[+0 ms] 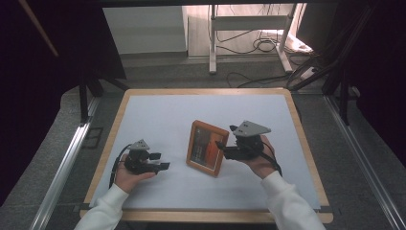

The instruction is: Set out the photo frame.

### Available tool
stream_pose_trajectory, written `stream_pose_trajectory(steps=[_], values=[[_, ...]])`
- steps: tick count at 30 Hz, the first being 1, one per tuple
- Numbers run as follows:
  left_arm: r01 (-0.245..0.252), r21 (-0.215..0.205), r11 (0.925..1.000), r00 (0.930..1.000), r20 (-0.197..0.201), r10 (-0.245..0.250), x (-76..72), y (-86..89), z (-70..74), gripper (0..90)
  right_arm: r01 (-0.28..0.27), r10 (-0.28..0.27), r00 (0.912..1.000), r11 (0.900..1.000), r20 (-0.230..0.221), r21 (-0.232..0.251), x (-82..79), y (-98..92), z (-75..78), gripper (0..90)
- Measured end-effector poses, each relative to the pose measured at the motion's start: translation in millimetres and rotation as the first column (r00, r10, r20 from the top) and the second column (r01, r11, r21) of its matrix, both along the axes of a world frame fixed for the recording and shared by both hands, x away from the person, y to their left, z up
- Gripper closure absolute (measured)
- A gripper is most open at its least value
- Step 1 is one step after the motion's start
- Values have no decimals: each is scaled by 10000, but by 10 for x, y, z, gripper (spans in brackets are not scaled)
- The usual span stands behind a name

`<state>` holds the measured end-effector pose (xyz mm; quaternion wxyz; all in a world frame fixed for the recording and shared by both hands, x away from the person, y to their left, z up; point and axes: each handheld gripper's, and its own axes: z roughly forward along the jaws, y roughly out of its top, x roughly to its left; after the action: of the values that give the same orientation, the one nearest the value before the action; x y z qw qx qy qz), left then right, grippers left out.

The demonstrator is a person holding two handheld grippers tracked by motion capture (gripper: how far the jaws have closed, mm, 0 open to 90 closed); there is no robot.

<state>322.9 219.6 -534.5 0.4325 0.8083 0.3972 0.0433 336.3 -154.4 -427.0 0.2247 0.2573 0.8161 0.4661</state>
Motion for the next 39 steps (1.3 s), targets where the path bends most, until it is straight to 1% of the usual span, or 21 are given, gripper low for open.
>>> stream_pose_trajectory(steps=[2,4,7,8,10,13,15,17,18,21,22,23,26,29,34,38,39], values=[[7,10,10000,10000,28,-7,-3,-6,1,349,105,-102,9998,9998,-166,190,-68,-74,-31,264],[29,26,10000,9999,97,-29,-13,-13,7,348,213,-192,9987,9987,-475,454,-148,-172,-81,269],[12,124,9999,9994,352,-17,-33,-24,29,349,350,-309,9970,9978,-713,572,-241,-280,-166,270],[27,119,9999,9992,395,-32,-39,-32,36,349,384,-328,9958,9972,-859,641,-274,-326,-208,273],[23,144,9999,9988,494,-30,-49,-47,44,349,507,-435,9939,9963,-1014,698,-320,-389,-280,279],[64,248,9997,9986,516,-76,-53,-69,42,348,565,-467,9903,9958,-1311,718,-373,-449,-392,327],[62,303,9995,9987,511,-78,-55,-79,37,348,373,-278,9873,9976,-1563,583,-402,-449,-450,386],[60,317,9995,9986,522,-77,-57,-74,40,348,112,-6,9840,9983,-1782,580,-446,-419,-495,466],[52,308,9995,9986,526,-68,-58,-72,40,348,-48,131,9836,9989,-1801,467,-487,-376,-527,529],[37,268,9996,9985,541,-52,-59,-61,42,348,-322,355,9827,9993,-1816,214,-551,-295,-563,655],[40,260,9997,9986,535,-54,-59,-55,42,348,-443,457,9820,9989,-1834,117,-573,-259,-573,698],[38,259,9997,9985,536,-52,-59,-52,42,348,-621,593,9816,9980,-1816,-93,-598,-212,-585,758],[39,243,9997,9986,535,-52,-59,-46,40,348,-1002,902,9796,9938,-1798,-474,-632,-118,-606,855],[71,252,9997,9986,516,-83,-57,-52,37,348,-1193,1043,9773,9902,-1846,-720,-627,-40,-651,900],[142,298,9995,9988,466,-156,-53,-68,26,348,-1330,1108,9715,9866,-2094,-949,-561,75,-749,900],[132,306,9994,9990,418,-145,-49,-75,18,348,-1530,1271,9678,9825,-2175,-1067,-519,205,-801,900],[169,361,9992,9990,410,-184,-47,-72,18,348,-1564,1291,9668,9814,-2207,-1110,-507,238,-815,900]])
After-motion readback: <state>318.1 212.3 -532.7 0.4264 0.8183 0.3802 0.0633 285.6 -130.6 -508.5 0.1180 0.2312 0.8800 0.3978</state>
